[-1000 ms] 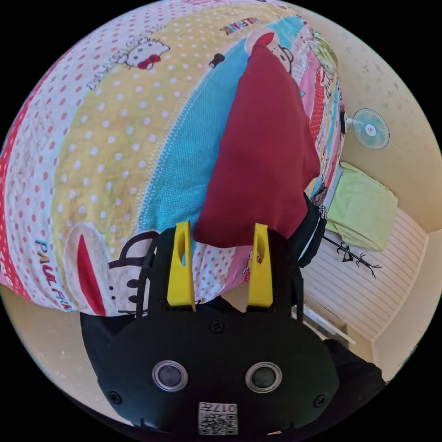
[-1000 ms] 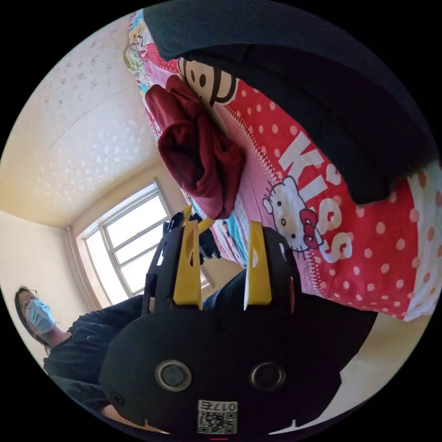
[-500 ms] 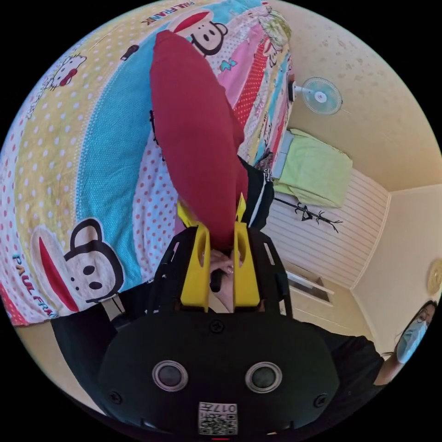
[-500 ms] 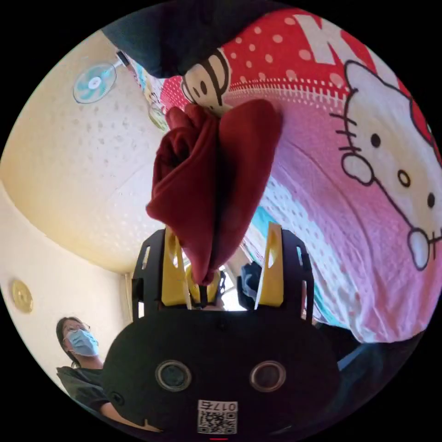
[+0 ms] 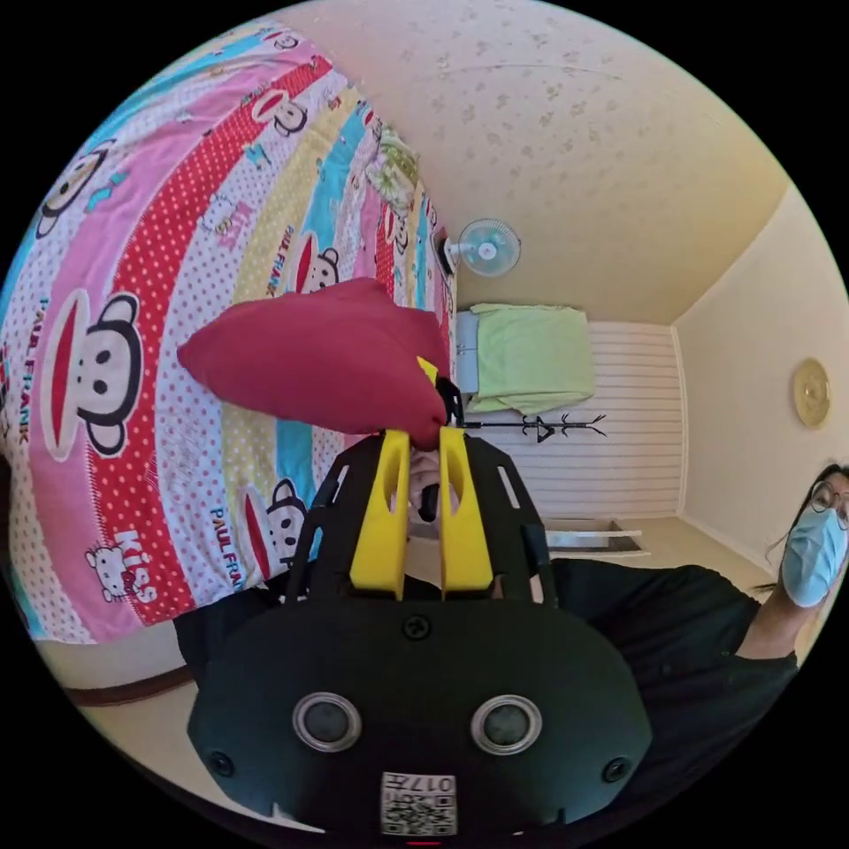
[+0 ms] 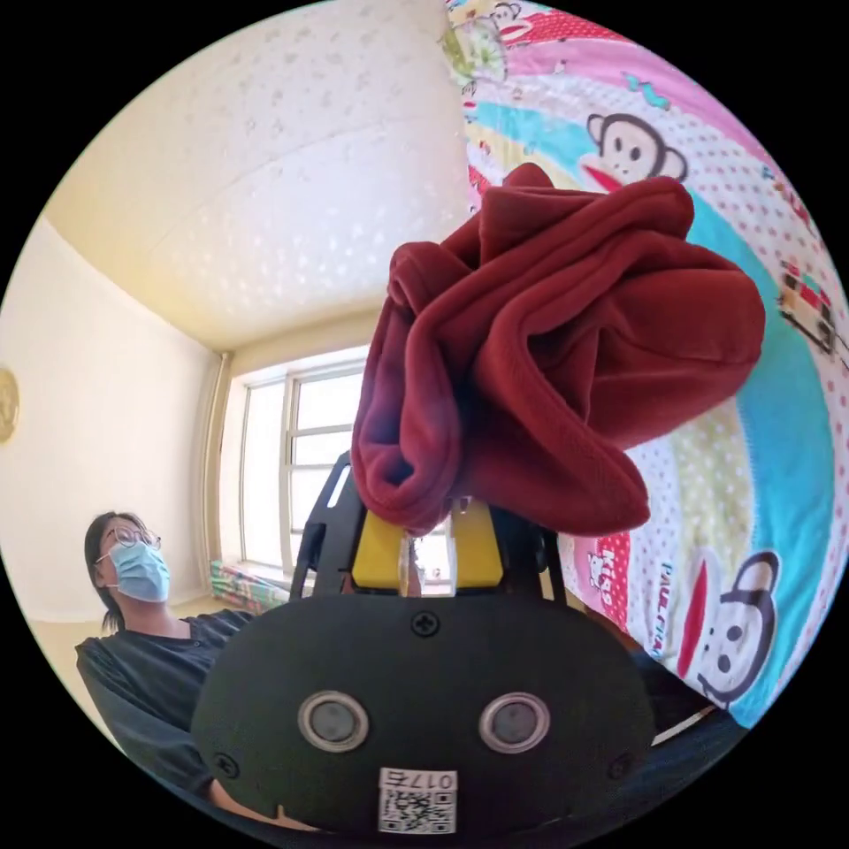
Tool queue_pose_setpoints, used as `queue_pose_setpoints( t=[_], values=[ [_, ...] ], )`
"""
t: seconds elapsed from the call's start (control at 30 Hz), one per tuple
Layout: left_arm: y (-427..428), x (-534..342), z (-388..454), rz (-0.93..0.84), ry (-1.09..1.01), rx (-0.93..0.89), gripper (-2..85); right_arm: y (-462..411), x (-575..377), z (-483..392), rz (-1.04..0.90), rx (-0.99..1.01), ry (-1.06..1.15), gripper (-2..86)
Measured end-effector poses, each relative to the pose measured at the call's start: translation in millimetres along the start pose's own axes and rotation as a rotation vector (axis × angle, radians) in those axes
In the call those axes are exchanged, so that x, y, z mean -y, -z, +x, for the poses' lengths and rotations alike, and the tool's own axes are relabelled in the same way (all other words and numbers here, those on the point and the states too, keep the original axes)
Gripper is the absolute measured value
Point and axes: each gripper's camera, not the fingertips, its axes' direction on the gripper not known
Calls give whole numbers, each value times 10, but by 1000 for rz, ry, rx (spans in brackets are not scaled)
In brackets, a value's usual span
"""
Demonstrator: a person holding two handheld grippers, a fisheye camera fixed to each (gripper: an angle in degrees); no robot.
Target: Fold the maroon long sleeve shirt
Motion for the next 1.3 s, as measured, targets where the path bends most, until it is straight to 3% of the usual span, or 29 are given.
queue_pose_setpoints(
  t=[0.23,0.37,0.47,0.53,0.67,0.73,0.8,0.93,1.13,1.2,1.3],
  values=[
    [1391,-140,205,235,-80,248,54,-2043,95,36,-225,118,27,70],
    [1403,-419,-332,259,82,350,79,-2668,-168,650,-267,-35,-64,75],
    [1138,-825,-1054,167,317,451,102,-2538,-447,1301,-306,-267,-211,67],
    [921,-1279,-1531,108,486,487,92,-2258,-627,1513,-352,-334,-195,32],
    [662,-1761,-1835,70,588,481,66,-1257,-1049,1713,-437,-655,-217,13],
    [414,-1757,-1886,-29,570,510,56,-755,-1241,1682,-439,-819,-237,9],
    [192,-1592,-1820,-101,494,534,51,-131,-1487,1505,-359,-995,-265,7],
    [-463,-944,-1307,-222,208,651,19,541,-1836,941,-142,-1127,-206,5],
    [-1896,-350,19,-378,-312,804,-2,1061,-2847,-488,347,-1348,221,5],
    [-2350,-386,439,-402,-458,775,-4,1241,-3496,-910,643,-1457,359,6],
    [-3018,-602,1026,-431,-646,620,-5,1528,-4173,-1012,935,-1535,434,11]
  ],
)
